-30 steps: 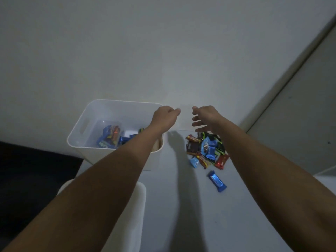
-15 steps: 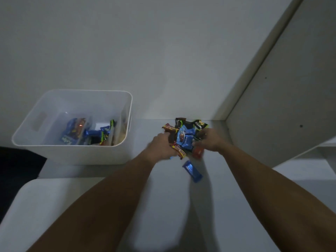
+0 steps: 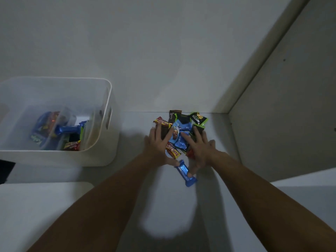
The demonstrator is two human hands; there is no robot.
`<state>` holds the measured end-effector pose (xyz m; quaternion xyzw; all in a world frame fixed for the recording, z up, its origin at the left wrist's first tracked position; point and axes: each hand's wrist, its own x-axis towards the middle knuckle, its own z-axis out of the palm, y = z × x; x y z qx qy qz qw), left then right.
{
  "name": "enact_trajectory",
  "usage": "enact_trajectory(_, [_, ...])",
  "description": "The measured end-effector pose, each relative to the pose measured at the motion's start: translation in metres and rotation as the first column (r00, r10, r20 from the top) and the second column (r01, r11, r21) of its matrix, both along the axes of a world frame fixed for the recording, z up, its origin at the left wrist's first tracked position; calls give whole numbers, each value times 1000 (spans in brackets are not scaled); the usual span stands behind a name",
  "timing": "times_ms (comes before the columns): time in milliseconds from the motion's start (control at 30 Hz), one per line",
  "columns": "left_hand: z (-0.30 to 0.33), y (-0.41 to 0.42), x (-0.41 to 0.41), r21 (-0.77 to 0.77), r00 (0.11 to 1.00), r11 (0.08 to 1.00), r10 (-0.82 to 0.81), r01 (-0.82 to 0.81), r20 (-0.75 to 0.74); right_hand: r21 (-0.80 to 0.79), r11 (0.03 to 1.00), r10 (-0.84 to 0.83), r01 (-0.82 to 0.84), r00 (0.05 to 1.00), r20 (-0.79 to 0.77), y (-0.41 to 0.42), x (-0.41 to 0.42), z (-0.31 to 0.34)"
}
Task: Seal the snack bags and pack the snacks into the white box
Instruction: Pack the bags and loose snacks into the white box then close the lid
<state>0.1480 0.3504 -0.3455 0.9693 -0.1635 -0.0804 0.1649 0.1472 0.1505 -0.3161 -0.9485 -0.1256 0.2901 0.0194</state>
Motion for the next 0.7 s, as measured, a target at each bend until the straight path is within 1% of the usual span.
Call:
enact_trajectory(67, [-6,-2,3,5,1000,1000,-16,16,14,49,999,-13,13,1000,-3,-3,10,-4])
enact_trajectory(167, [-15,-5,11,20,999,999,49,-49,9,139,990,-40,35,999,34,-9,26,-10])
enact_trajectory(267, [-21,-3,19,68,996,994,86,-85,-18,187,982,-49,32,995,88,-12,41,-14])
enact_trajectory(367, [-27,-1,22,45,992,992,120,-119,-30,201,979,-57,36,993,100,-11,49,-16])
enact_trajectory(433, [-30,-1,21,-1,989,989,148,-148,15,201,979,-63,43,993,97,-9,49,-16])
enact_trajectory(533, [-33,-3,20,-1,985,987,159,-159,73,178,983,-63,50,996,70,-9,41,-16])
enact_trajectory(567, [-34,-3,19,-8,983,988,157,-157,90,151,988,-45,31,995,89,-9,36,-17])
enact_trajectory(633, [-34,-6,16,-39,975,984,177,-173,133,132,991,-38,13,980,193,-9,27,-25])
enact_trajectory(700, [-32,-9,13,-64,965,978,209,-201,160,186,982,-103,41,934,341,-8,17,-33])
